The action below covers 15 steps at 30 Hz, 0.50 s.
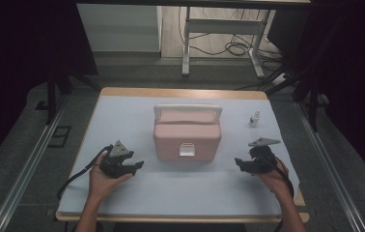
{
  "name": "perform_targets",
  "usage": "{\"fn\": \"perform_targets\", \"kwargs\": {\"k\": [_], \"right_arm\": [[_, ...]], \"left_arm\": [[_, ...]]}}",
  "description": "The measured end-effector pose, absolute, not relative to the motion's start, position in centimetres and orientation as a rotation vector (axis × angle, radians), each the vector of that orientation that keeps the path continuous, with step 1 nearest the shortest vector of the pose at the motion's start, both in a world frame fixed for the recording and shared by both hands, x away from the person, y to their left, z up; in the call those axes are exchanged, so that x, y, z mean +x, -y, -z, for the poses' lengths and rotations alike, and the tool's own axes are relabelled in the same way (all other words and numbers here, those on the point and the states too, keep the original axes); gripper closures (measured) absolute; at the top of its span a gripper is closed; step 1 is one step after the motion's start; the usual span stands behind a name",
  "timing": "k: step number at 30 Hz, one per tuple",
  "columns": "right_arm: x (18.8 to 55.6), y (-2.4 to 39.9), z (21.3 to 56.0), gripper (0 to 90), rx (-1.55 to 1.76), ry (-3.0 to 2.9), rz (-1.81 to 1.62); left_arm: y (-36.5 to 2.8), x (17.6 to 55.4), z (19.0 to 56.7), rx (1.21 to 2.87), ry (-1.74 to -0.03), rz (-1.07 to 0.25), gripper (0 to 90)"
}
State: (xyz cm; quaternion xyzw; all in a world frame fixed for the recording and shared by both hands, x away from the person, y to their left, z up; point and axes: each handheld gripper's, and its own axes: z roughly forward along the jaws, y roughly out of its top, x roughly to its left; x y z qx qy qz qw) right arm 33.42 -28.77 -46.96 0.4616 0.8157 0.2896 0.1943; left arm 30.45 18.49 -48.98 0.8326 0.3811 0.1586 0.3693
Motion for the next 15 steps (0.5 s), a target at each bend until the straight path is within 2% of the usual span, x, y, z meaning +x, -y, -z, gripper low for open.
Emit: {"fn": "perform_targets", "kwargs": {"k": [7, 15], "right_arm": [[37.1, 28.8, 43.9, 30.7, 1.354, -2.325, -0.718], [41.7, 29.7, 41.9, 33.9, 1.475, -2.325, -0.646]], "left_arm": [[-18.5, 30.2, 49.0, 2.142, -0.974, -0.407, 41.9], [-18.2, 30.3, 49.3, 2.153, -0.982, -0.397, 41.9]]}}
